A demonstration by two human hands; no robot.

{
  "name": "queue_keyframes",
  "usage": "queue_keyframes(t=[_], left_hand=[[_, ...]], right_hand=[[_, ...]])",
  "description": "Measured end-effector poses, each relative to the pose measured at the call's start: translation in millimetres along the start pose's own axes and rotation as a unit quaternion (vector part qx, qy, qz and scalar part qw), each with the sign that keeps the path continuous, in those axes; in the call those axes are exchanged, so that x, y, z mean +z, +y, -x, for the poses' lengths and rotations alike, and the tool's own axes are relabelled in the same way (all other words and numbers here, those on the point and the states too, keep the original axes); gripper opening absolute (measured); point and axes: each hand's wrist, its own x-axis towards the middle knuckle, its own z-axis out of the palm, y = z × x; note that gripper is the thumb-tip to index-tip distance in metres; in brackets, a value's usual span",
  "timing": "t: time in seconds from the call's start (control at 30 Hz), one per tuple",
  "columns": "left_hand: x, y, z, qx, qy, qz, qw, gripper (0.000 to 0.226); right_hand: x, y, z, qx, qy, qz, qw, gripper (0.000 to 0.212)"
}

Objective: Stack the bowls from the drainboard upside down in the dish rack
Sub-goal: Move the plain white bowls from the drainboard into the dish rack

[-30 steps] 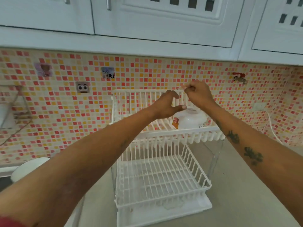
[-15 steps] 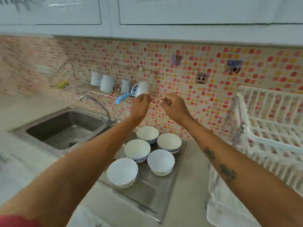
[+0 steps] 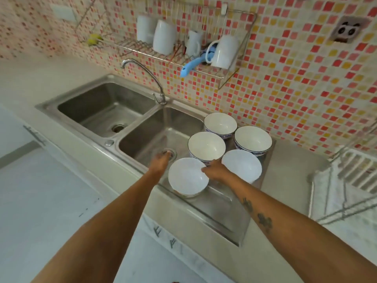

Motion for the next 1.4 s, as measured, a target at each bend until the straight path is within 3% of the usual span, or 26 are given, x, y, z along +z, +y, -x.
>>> queue_keyframes(t=[0.13,0.27,0.37,0.53,0.77,0.87,0.9,1.0,1.2,1.4], left_hand=[[20,-16,-3,-0.043,-0.013,0.005,0.999,0.011],[28,-26,-1,-0.049,-0.037,0.002,0.998,0.036],[29,-26,2,-0.045,-0.035,-0.005,0.998,0.06],[35,-30,-1,-0.052,-0.003,-0.019,0.998,0.047],[19,-8,9,-0.03,0.022,0.003,0.999,0.041],[5,37,17,-0.007,0.026,0.103,0.994,0.026],[1,57,23,-0.007,0.013,0.136,0.991,0.025],[3,121,38,0.009,-0.097,0.206,0.974,0.055],[58,264,114,0.123,-0.305,0.2,0.923,0.036],[155,353,230,0.25,-0.487,0.101,0.831,0.039]], right_hand=[[14,14,-7,-0.004,0.019,0.01,1.0,0.053],[21,17,-3,-0.007,0.072,0.028,0.997,0.046],[23,14,2,-0.006,0.054,-0.015,0.998,0.045],[26,12,2,-0.026,0.035,-0.079,0.996,0.052],[9,-6,23,-0.051,0.012,-0.07,0.996,0.052],[-16,-26,35,-0.073,0.045,-0.093,0.992,0.05],[-29,-33,41,-0.081,0.07,-0.114,0.988,0.05],[-81,-54,75,-0.102,0.168,-0.172,0.965,0.053],[-212,-52,207,-0.218,0.355,-0.203,0.886,0.049],[-304,21,344,-0.182,0.549,-0.183,0.795,0.049]])
